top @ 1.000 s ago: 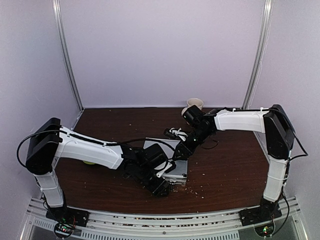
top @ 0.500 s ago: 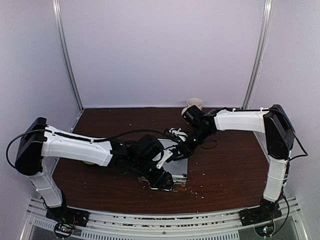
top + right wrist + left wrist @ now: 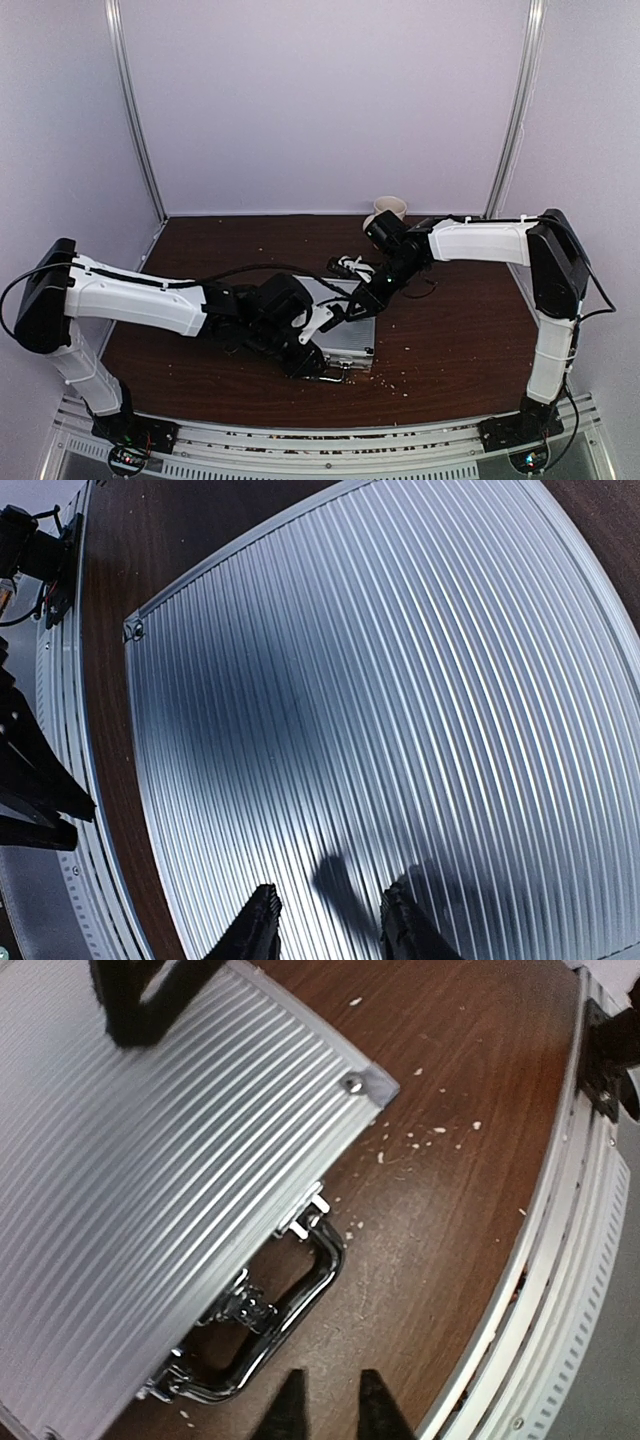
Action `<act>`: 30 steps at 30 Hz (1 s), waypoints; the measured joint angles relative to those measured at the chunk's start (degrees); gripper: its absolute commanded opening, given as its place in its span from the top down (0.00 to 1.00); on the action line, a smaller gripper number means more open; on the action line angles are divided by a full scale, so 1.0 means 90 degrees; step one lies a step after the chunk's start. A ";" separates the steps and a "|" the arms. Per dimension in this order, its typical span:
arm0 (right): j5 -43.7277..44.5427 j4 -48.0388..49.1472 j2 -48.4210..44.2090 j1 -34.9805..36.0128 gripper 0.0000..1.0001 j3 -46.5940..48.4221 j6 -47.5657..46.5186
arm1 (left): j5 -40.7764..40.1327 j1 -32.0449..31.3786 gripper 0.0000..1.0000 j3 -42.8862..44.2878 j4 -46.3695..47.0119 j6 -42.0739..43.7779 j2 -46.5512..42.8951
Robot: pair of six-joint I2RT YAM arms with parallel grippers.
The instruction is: Pack up texas hold em set
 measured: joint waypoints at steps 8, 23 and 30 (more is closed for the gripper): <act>0.0002 0.0000 0.0002 0.0000 0.65 0.0005 0.0002 | 0.0015 0.0000 1.00 0.0534 -0.0406 0.0376 0.1078; -0.0029 -0.0019 0.0068 0.0000 0.65 0.0073 0.0002 | -0.0452 0.0000 1.00 0.0950 -0.0624 0.0556 0.1469; -0.0053 -0.0029 0.0095 0.0000 0.65 0.0107 0.0002 | -0.0755 -0.0010 1.00 0.1035 -0.0869 0.0675 0.1622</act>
